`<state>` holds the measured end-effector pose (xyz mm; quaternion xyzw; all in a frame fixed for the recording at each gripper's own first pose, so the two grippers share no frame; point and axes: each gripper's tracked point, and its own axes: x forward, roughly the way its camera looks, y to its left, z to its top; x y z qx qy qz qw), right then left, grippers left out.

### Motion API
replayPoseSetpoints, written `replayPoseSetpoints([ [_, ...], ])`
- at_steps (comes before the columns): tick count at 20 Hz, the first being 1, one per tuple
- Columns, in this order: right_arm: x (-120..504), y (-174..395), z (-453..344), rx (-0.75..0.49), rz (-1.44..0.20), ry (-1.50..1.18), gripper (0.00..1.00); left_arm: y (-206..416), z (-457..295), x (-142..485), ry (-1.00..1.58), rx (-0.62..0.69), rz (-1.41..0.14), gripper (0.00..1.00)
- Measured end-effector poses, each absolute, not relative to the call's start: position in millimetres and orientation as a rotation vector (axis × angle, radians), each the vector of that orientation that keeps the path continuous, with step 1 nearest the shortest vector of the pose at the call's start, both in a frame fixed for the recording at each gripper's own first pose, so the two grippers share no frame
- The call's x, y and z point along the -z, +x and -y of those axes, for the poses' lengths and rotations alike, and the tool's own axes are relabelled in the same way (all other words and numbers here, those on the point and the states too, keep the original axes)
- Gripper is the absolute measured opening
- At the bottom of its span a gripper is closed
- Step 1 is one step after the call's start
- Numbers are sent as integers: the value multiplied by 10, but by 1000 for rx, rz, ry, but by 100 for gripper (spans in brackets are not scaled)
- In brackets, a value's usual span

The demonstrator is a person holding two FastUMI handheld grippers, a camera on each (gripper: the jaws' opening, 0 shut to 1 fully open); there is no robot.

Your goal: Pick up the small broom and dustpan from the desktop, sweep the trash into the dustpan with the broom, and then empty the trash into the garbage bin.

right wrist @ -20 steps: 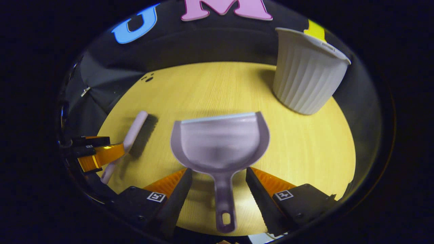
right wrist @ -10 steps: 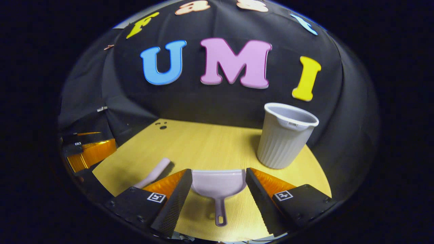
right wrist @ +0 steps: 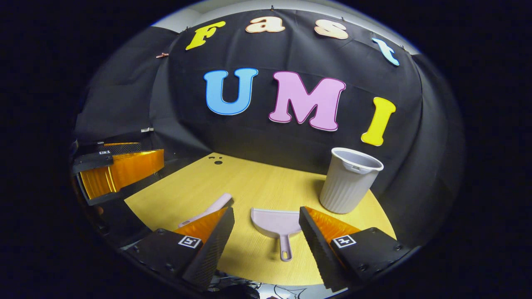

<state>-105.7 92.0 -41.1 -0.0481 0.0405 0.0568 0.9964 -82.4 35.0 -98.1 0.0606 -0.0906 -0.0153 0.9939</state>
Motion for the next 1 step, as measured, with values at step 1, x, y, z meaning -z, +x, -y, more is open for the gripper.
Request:
replayPoseSetpoints([
  [1, 468, -1086, -913, -106, -95, -84, 98, -840, -349, 1048, 119, 37, 164, 96],
])
